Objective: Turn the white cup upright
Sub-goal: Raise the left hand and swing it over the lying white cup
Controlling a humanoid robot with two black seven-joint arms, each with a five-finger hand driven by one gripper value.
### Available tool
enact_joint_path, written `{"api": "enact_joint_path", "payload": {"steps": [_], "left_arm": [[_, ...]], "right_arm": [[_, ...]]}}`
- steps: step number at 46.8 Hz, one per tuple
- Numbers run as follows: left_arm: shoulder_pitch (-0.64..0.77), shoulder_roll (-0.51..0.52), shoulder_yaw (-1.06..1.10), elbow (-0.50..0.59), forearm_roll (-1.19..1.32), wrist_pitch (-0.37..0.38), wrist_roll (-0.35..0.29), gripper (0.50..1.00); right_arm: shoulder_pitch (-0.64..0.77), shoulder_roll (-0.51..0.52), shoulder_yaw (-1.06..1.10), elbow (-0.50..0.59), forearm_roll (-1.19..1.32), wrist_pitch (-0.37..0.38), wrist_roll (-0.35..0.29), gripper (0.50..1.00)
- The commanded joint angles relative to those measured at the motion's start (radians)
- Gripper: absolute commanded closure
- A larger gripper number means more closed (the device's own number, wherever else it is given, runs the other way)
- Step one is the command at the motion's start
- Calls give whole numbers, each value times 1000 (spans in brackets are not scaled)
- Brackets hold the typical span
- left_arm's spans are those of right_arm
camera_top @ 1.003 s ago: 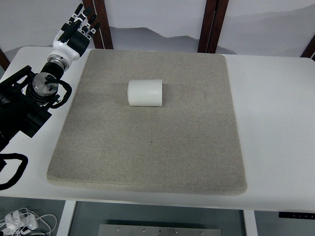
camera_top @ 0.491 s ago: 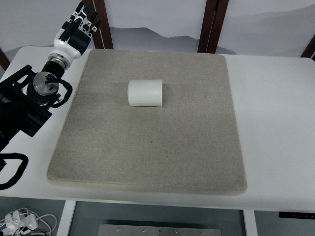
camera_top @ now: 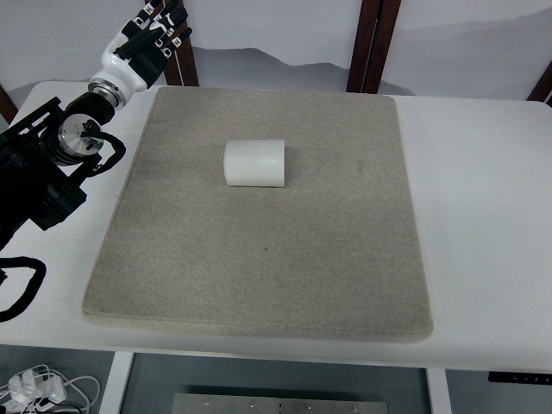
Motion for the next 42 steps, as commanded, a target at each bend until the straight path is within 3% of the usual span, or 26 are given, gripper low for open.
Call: {"api": "enact_joint_path", "payload": {"steps": [1, 25, 30, 42], "left_arm": [[-26, 7, 2, 0, 20, -3, -2, 501], [-120, 37, 191, -7, 256, -73, 4, 508], [-135, 77, 196, -65, 324, -104, 4, 506], [-143, 157, 248, -243, 640, -98, 16, 514]], "right_arm": [[0, 0, 0, 0, 0, 0, 0, 548], [0, 0, 0, 0, 0, 0, 0, 548], [0, 0, 0, 0, 0, 0, 0, 548], [0, 0, 0, 0, 0, 0, 0, 548]]}}
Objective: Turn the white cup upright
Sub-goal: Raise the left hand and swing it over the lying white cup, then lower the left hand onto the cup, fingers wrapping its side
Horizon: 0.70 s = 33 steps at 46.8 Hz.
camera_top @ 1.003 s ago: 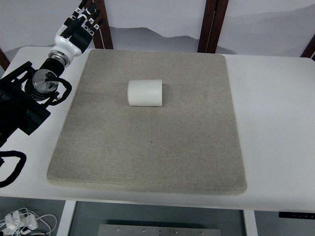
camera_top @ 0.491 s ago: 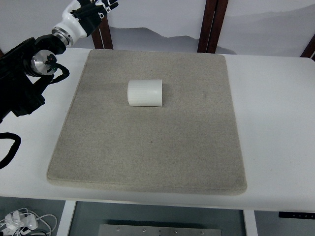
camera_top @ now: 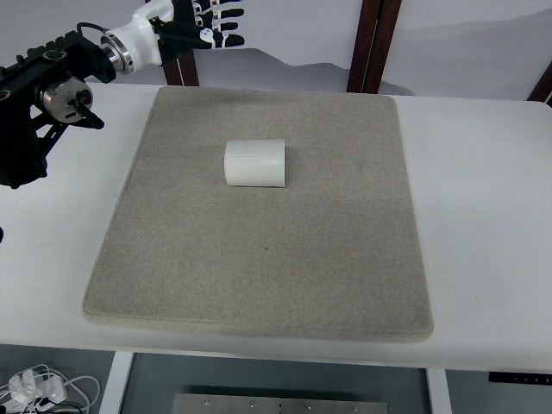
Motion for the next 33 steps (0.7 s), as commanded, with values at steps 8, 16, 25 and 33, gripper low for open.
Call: {"api": "enact_joint_path", "payload": {"steps": [8, 16, 25, 33], "left_arm": [[-1, 49, 38, -121, 280, 6, 11, 516], [-29, 84, 122, -185, 339, 6, 89, 512], [-56, 115, 196, -268, 343, 6, 166, 512], [-70, 109, 194, -277, 407, 7, 221, 512]], "right_arm": [[0, 0, 0, 0, 0, 0, 0, 548], [0, 0, 0, 0, 0, 0, 0, 548], [0, 0, 0, 0, 0, 0, 0, 548], [0, 0, 0, 0, 0, 0, 0, 548]]}}
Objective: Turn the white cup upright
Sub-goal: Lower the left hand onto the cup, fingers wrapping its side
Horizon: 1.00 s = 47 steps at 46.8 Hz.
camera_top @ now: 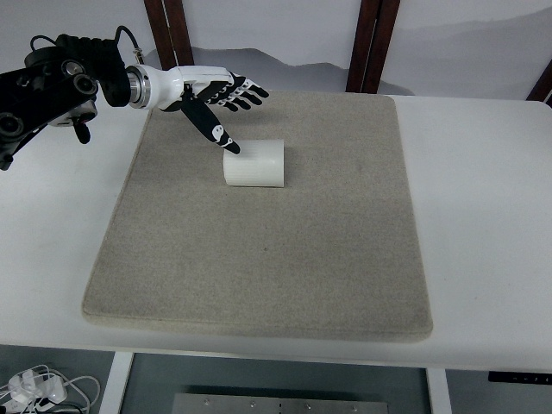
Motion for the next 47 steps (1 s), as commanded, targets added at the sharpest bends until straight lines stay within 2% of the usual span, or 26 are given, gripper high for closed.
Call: {"api": "enact_joint_path", "payload": {"steps": [1, 20, 28, 47], "left_arm": [[-7, -8, 0, -1, 36, 1, 17, 512], [-11, -85, 2, 16, 200, 3, 45, 516], [0, -152, 2, 44, 256, 3, 55, 516], [0, -185, 20, 107, 296, 5, 59, 516]], "right_arm": [[0, 0, 0, 0, 0, 0, 0, 548], [0, 0, 0, 0, 0, 0, 0, 548], [0, 0, 0, 0, 0, 0, 0, 548], [0, 0, 0, 0, 0, 0, 0, 548]]}}
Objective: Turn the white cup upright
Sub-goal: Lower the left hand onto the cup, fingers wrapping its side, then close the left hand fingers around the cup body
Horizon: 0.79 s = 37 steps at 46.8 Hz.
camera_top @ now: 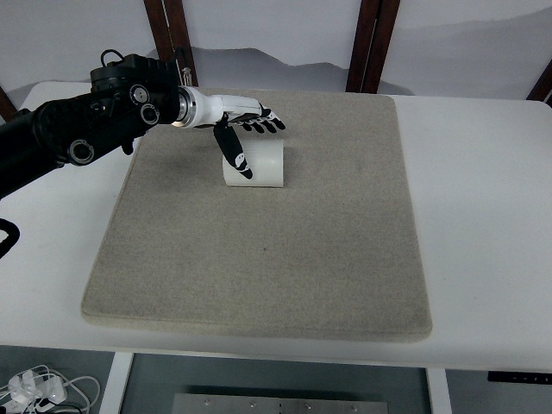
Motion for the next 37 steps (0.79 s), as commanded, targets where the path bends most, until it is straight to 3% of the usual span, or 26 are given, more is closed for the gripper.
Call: {"api": "enact_joint_path", "payload": {"steps": [1, 21, 37], "left_arm": [[-2, -6, 28, 4, 7, 1, 0, 519], [-2, -22, 50, 10, 7, 17, 0, 546], [0, -22, 51, 16, 9, 18, 8, 621]], "right_arm": [[0, 0, 0, 0, 0, 0, 0, 548], [0, 0, 0, 0, 0, 0, 0, 548], [0, 0, 0, 0, 0, 0, 0, 548]]}}
